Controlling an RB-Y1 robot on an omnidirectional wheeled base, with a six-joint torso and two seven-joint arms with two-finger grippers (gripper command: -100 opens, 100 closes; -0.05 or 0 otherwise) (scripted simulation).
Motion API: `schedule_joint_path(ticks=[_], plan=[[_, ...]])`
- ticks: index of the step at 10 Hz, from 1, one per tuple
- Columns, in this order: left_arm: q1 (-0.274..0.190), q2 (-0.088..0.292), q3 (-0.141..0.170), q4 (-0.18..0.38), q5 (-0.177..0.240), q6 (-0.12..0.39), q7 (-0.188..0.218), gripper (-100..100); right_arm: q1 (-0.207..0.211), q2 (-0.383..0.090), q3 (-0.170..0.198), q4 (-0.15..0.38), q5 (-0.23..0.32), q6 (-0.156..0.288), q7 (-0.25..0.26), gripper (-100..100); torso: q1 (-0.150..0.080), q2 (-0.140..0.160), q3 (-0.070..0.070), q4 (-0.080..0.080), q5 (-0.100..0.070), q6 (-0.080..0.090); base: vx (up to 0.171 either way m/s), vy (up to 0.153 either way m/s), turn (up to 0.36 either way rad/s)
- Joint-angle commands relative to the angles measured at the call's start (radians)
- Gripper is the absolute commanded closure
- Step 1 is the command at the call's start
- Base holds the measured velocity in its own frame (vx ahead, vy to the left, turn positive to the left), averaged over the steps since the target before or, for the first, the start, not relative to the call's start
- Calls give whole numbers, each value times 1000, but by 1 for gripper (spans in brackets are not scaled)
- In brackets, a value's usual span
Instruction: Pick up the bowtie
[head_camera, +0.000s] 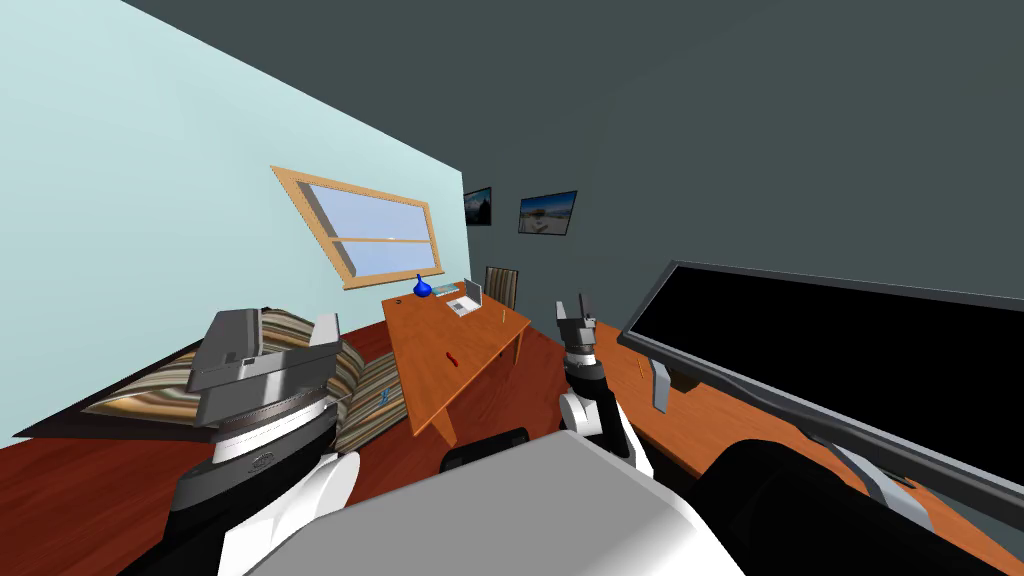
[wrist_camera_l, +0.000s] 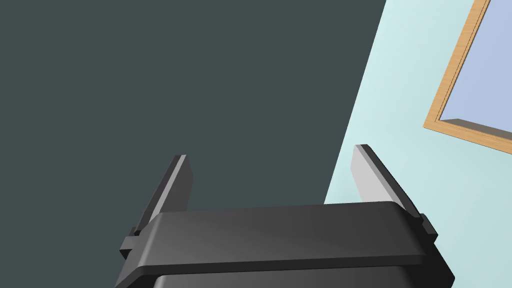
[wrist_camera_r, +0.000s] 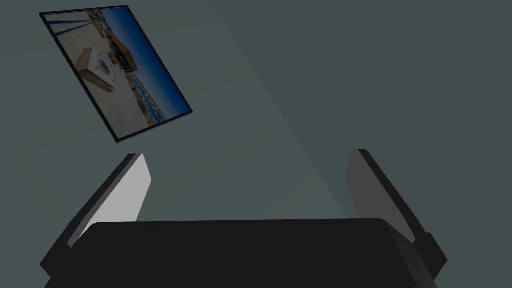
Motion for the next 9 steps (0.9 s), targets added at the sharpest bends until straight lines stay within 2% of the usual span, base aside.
schedule_joint_path(ticks=[1, 4, 8, 9], plan=[[-6, 40, -1, 6, 14, 13, -3, -100, 0, 0, 0, 0, 0, 0, 0, 0, 0, 0, 0, 0, 0, 0, -28, -14, -8], [-28, 124, -7, 30, 67, 63, -14, -100, 0, 0, 0, 0, 0, 0, 0, 0, -1, 4, 2, 1, 0, 0, -72, -23, -20], [-75, 220, -20, 90, 180, 173, -38, -100, 0, 0, 0, 0, 0, 0, 0, 0, -1, 7, 4, 2, 0, 0, -101, -29, -56], [-75, 220, -20, 90, 180, 178, -38, -100, 0, 0, 0, 0, 0, 0, 0, 0, -1, 7, 4, 2, 0, 0, -72, -23, -25]])
